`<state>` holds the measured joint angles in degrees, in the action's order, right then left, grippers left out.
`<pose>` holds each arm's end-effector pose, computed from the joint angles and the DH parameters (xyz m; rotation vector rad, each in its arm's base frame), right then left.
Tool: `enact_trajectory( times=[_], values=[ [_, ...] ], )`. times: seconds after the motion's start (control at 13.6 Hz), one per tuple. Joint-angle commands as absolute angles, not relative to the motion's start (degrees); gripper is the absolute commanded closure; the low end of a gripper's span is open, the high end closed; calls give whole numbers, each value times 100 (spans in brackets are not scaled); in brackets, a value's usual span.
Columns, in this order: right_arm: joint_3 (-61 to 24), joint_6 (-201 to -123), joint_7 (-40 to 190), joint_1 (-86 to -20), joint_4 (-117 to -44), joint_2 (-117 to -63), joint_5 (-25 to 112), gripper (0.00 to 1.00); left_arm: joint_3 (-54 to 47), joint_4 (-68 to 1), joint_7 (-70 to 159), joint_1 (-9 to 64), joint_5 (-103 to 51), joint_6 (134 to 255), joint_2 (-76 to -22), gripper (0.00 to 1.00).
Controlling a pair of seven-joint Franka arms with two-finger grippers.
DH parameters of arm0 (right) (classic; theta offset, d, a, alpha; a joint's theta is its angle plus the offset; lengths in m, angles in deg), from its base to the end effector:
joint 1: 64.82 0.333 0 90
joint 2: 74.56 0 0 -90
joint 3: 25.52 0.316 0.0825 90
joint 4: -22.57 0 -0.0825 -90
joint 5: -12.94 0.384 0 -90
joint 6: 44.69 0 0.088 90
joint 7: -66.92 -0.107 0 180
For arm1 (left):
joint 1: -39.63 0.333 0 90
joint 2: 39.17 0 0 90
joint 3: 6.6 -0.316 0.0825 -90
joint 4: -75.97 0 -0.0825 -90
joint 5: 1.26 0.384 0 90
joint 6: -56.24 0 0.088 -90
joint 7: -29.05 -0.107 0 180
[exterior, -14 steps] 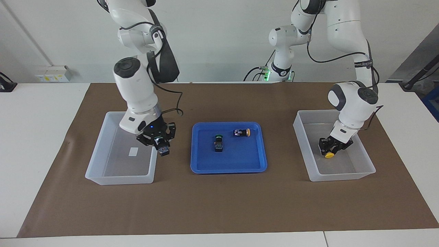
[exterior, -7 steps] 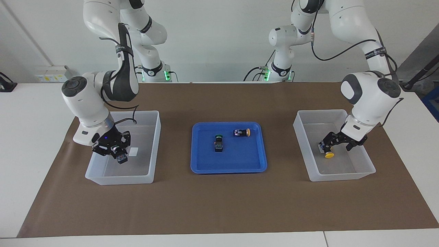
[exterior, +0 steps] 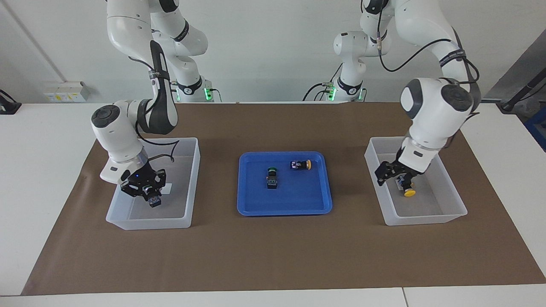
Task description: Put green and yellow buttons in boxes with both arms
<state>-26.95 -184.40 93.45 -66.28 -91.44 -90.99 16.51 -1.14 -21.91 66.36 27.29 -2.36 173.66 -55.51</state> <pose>0.6176 -0.0304 0.3351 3.0722 0.5748 0.2601 0.6161 -0.1936 0.4296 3.0280 0.5408 0.0465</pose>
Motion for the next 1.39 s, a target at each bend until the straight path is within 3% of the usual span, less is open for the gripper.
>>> enact_trajectory(
  times=[0.0,0.22,0.44,0.95,1.32],
  values=[
    [-2614,-18322,9276,-6615,-9134,-8864,1742,0,-220,-3464,8286,2251,-284,18249,-4973,0],
    [-2491,-17489,8875,-6518,-8669,-8634,1750,0,-220,-4372,10455,1794,-285,19219,-4700,0],
    [-2289,-17169,7417,-6133,-8492,-8537,1742,0,-220,-4567,12303,1433,-285,19247,-4620,0],
    [-2271,-17783,4953,-4638,-8676,-8721,1742,0,-229,-5007,13732,791,-276,20170,-4980,0],
    [-2262,-18364,4872,-4356,-8738,-9126,1995,0,-229,-5007,13926,781,-276,20626,-5253,0]
  ],
)
